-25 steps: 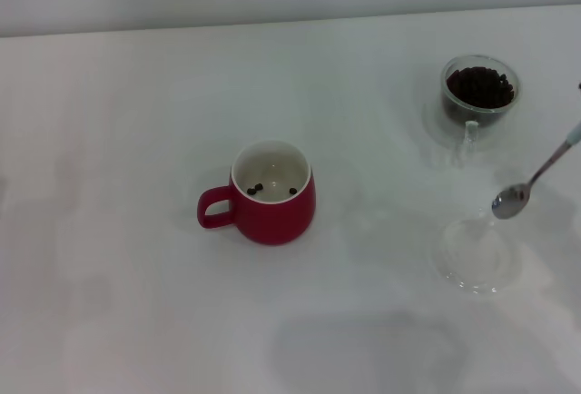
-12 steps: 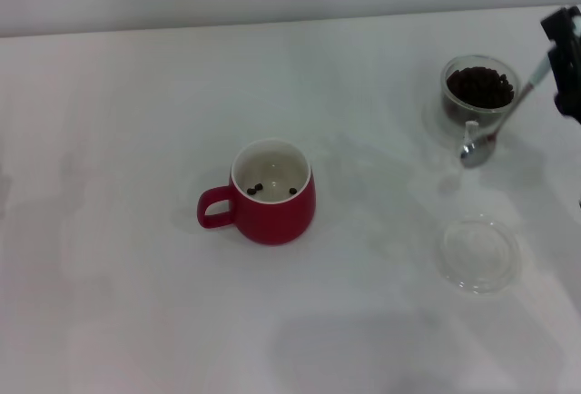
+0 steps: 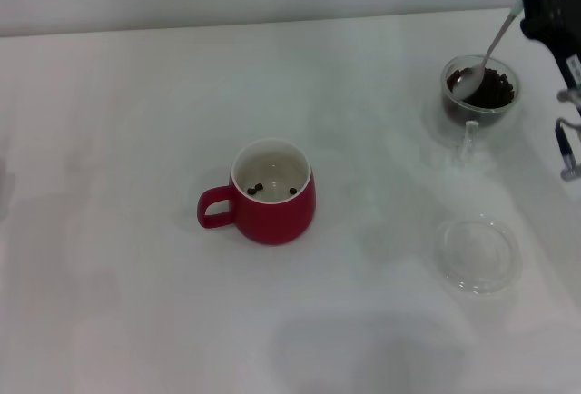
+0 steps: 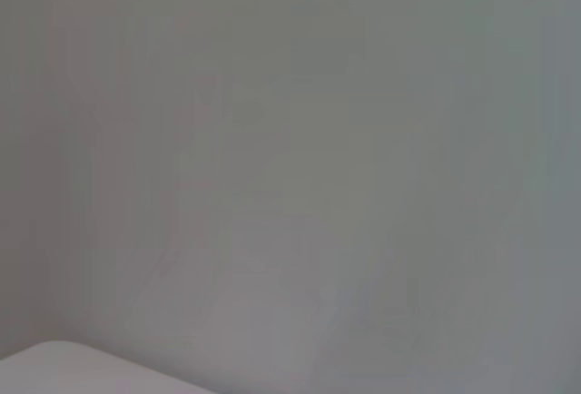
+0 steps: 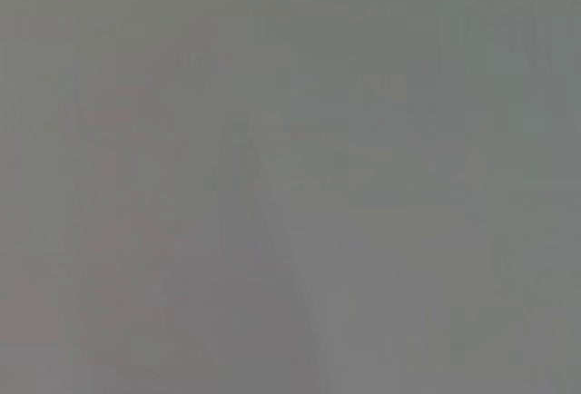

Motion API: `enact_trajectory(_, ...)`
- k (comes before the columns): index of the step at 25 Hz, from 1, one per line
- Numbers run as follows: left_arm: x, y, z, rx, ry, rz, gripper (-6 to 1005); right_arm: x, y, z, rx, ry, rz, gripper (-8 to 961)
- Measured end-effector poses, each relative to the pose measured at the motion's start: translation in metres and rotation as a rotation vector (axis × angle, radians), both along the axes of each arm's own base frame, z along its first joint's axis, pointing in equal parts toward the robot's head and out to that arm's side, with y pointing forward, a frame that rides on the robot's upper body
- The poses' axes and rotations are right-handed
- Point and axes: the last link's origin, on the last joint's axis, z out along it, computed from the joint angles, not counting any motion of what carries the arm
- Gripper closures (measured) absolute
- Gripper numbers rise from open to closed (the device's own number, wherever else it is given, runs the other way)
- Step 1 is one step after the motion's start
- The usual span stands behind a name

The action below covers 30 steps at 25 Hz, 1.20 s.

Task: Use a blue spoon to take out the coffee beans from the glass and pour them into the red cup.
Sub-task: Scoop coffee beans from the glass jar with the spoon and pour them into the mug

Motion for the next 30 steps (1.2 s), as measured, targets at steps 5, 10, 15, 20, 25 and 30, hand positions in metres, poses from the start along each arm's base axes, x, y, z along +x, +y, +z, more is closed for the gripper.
enact_trajectory(5, 0.001, 0.002, 0.001, 0.004, 0.0, -0.002, 119, -0.004, 0.014, 0.005, 0.059, -0.051, -0.024, 799)
enact_trajectory(10, 0.002, 0.004, 0.002, 0.006, 0.003, -0.008, 119, -0.004, 0.026, 0.008, 0.084, -0.112, -0.065, 798)
enact_trajectory(15, 0.001, 0.004, 0.003, 0.007, 0.005, -0.006, 119, -0.004, 0.036, 0.005, 0.095, -0.208, -0.1, 798)
enact_trajectory(20, 0.001, 0.004, 0.003, 0.009, 0.005, -0.004, 119, -0.005, 0.043, 0.001, 0.098, -0.292, -0.126, 799)
enact_trajectory(25, 0.001, 0.004, 0.003, 0.011, 0.004, -0.002, 120, 0.0, 0.044, -0.001, 0.091, -0.33, -0.154, 799)
enact_trajectory(30, 0.0, 0.004, 0.003, 0.01, 0.004, 0.0, 120, 0.008, 0.045, -0.001, 0.088, -0.376, -0.198, 799)
